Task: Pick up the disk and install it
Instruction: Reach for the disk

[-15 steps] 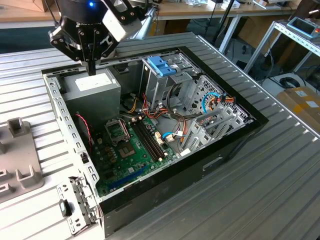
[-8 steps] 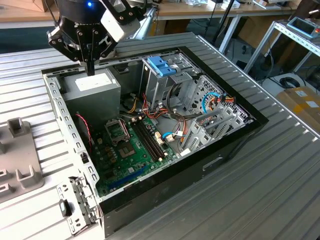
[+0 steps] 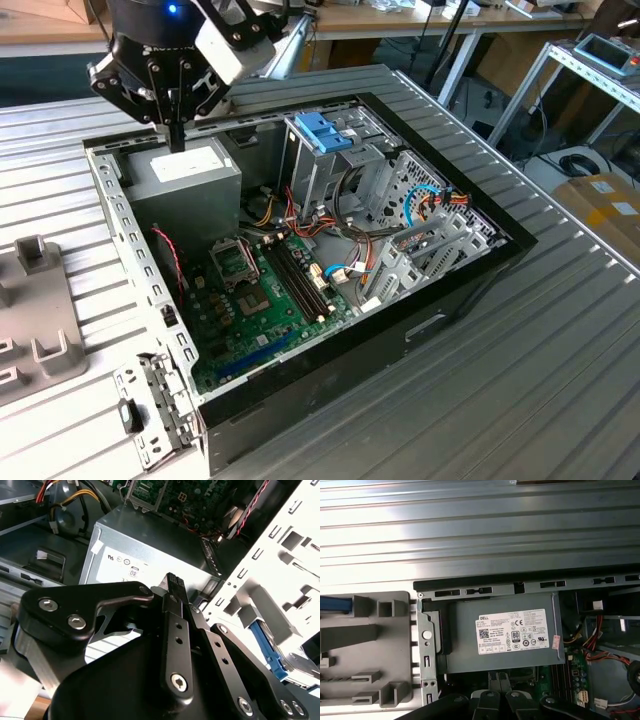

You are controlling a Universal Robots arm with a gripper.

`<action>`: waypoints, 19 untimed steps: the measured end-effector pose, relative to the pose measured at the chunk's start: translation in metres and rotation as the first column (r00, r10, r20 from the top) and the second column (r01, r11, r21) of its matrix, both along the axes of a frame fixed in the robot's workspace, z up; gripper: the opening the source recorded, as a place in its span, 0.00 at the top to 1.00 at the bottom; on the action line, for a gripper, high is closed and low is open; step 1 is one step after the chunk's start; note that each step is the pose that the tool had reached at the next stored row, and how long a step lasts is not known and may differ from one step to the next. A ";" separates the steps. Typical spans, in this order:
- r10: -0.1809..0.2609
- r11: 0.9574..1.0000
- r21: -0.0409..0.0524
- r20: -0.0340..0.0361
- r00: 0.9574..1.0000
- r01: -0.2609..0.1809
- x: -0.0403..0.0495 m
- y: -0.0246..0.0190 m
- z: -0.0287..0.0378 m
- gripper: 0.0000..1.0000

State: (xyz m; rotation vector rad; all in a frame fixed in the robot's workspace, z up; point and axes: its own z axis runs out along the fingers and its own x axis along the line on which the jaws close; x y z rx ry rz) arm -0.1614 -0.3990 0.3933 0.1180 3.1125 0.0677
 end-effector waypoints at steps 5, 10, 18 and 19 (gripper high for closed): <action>0.000 1.000 0.000 0.000 1.000 0.000 -0.0036 0.0000 0.0000 0.90; 0.000 1.000 0.000 0.000 1.000 0.000 -0.0064 0.0000 0.0000 0.90; 0.000 1.000 0.000 0.000 1.000 0.000 -0.0098 0.0000 0.0000 0.90; 0.000 1.000 0.000 0.000 1.000 0.000 -0.0104 0.0000 0.0000 0.90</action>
